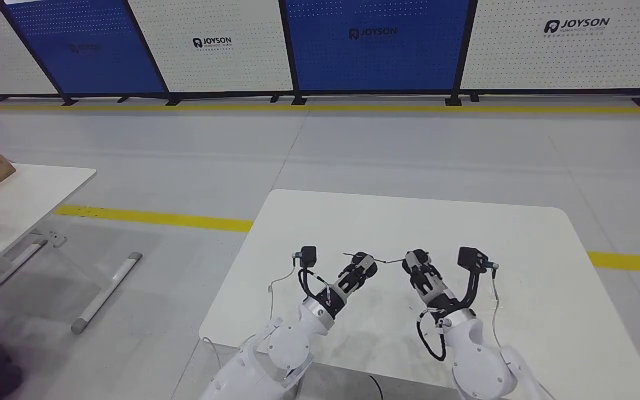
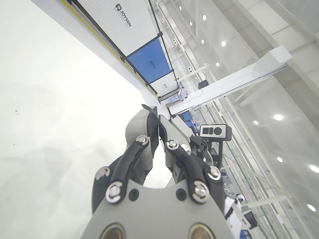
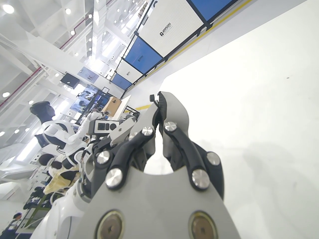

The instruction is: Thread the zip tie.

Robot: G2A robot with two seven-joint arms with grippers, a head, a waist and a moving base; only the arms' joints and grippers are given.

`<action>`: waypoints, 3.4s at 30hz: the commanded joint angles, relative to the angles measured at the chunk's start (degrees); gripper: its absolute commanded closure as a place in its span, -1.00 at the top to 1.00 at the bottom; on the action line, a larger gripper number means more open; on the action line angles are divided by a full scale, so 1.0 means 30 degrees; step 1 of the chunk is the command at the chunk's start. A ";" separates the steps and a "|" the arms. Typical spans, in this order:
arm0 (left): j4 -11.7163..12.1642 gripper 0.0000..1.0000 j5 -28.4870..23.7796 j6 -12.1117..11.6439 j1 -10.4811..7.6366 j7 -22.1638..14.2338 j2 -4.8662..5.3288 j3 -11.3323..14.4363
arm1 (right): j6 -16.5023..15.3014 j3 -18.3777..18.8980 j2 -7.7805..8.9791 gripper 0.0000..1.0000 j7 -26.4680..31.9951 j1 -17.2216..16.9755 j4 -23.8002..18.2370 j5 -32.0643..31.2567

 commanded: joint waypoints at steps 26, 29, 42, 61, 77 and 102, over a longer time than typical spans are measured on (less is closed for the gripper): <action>0.0000 -1.00 0.0000 0.0000 0.0000 0.0000 0.0000 0.0000 | 0.0239 -0.0084 -0.0236 -1.00 0.0000 0.0002 -0.0152 -0.0579; 0.0000 -1.00 0.0000 0.0000 0.0000 0.0000 0.0000 0.0000 | 0.0336 -0.0122 -0.0267 -1.00 0.0088 0.0054 -0.0123 -0.0651; 0.0000 -1.00 0.0000 0.0000 0.0000 0.0000 0.0000 0.0000 | 0.0405 0.0129 -0.0337 -1.00 -0.0035 -0.0223 -0.0387 -0.0676; 0.0000 -1.00 0.0000 0.0000 0.0000 0.0000 0.0000 0.0000 | 0.0795 -0.0059 -0.0553 -1.00 -0.0087 -0.0081 -0.0199 -0.0647; 0.0000 -1.00 0.0000 0.0000 0.0000 0.0000 0.0000 0.0000 | 0.0603 0.0237 -0.0583 -1.00 0.0213 -0.0284 -0.0401 -0.0893; 0.0000 -1.00 0.0000 0.0000 0.0000 0.0000 0.0000 0.0000 | 0.0680 0.0383 -0.0720 -1.00 0.0907 0.0081 -0.0159 -0.0759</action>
